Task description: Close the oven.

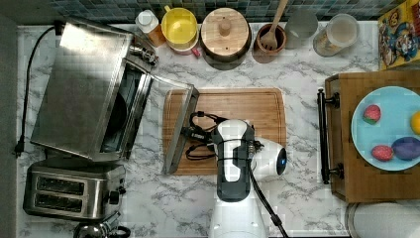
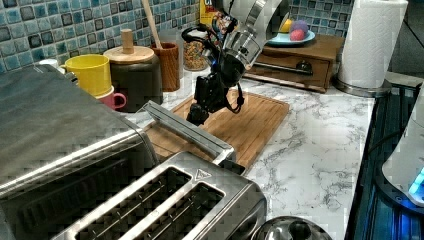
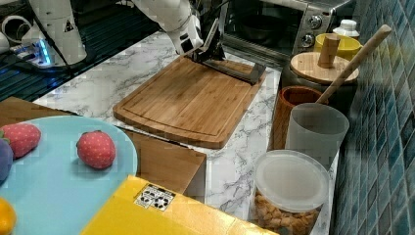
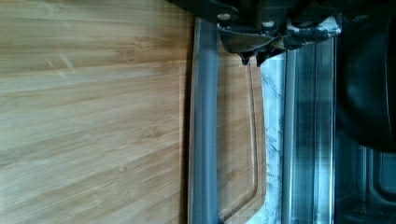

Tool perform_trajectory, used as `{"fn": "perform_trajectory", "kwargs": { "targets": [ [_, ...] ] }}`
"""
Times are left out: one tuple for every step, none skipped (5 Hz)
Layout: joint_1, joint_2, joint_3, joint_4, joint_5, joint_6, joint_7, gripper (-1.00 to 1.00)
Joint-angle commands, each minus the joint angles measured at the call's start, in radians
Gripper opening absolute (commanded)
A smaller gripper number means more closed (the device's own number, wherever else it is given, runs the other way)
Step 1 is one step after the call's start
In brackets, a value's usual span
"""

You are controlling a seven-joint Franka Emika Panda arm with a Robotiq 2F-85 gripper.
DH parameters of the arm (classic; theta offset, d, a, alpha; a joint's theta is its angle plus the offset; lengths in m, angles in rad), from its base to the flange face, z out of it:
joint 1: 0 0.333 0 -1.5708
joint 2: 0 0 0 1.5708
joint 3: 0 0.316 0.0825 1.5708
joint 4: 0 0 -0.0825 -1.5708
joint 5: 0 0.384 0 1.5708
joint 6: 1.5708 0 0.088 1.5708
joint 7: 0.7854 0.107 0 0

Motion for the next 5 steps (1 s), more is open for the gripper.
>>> {"fn": "perform_trajectory", "kwargs": {
  "targets": [
    [0.103,-0.120,0.146,0.045,0.075,-0.045,0.060,-1.00],
    [0.136,-0.184,0.187,0.055,0.065,-0.005,0.110,-1.00],
    [0.154,-0.232,0.233,0.071,0.058,0.041,0.146,-1.00],
    [0.167,-0.258,0.281,0.114,-0.012,0.113,0.246,-1.00],
    [0.205,-0.223,0.338,0.181,-0.211,0.252,0.426,-1.00]
  ]
}}
